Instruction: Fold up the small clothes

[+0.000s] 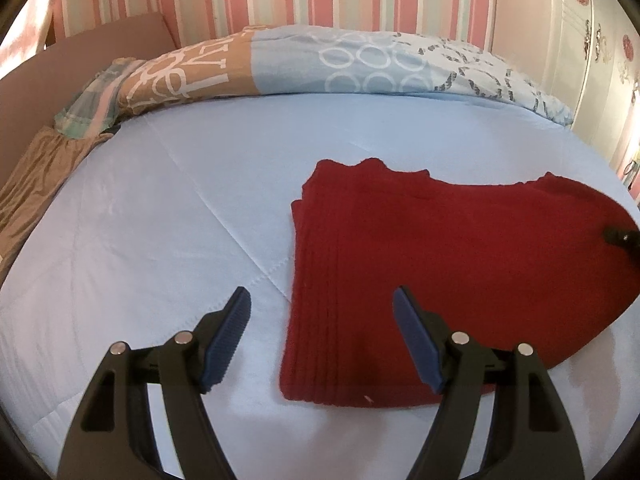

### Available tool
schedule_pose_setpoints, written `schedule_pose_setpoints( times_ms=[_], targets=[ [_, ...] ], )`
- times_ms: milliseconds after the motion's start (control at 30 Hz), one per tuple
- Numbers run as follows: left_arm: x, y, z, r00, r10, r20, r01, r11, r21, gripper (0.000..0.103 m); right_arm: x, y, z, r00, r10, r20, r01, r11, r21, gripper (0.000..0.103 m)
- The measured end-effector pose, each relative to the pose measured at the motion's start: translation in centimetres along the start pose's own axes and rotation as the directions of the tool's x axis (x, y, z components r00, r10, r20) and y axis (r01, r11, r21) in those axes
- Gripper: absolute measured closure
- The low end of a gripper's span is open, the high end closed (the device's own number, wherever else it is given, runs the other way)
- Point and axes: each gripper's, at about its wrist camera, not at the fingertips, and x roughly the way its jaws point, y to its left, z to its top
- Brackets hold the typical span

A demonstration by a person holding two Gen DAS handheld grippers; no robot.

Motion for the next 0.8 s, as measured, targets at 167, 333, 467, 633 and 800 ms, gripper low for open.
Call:
schedule_pose_setpoints(
  times_ms=[167, 333, 467, 633, 800],
  targets=[
    [-0.3, 0.5, 0.2, 1.0, -0.001, 0.0, 0.001, 1.0, -0.021, 0.029, -2.1, 5.2, 1.2, 0.994, 0.093, 0.062, -0.09, 0.995, -0.045, 0.082],
    [-0.4, 2.3, 0.9, 1.0, 0.01, 0.005, -0.01, 0.999, -0.046, 0.029, -2.3, 10.9, 1.9, 0.98, 0.172, 0.096, -0.168, 0.984, -0.052, 0.082],
    [-0.8, 4.7, 1.7, 0.999, 0.026, 0.02, -0.024, 0.997, -0.076, 0.029, -1.2, 14.8, 2.0, 0.964, 0.246, 0.097, -0.244, 0.969, -0.033, 0.082],
    [-1.0, 8.2, 2.2, 0.998, 0.058, 0.03, -0.054, 0.992, -0.114, 0.029, 0.9, 20.3, 1.6, 0.954, 0.292, 0.064, -0.289, 0.956, -0.058, 0.082],
    [-1.0, 11.6, 1.6, 0.996, 0.085, 0.019, -0.081, 0.984, -0.16, 0.029, 5.0, 25.8, -0.1, 0.957, 0.291, -0.006, -0.291, 0.954, -0.077, 0.082]
  ],
)
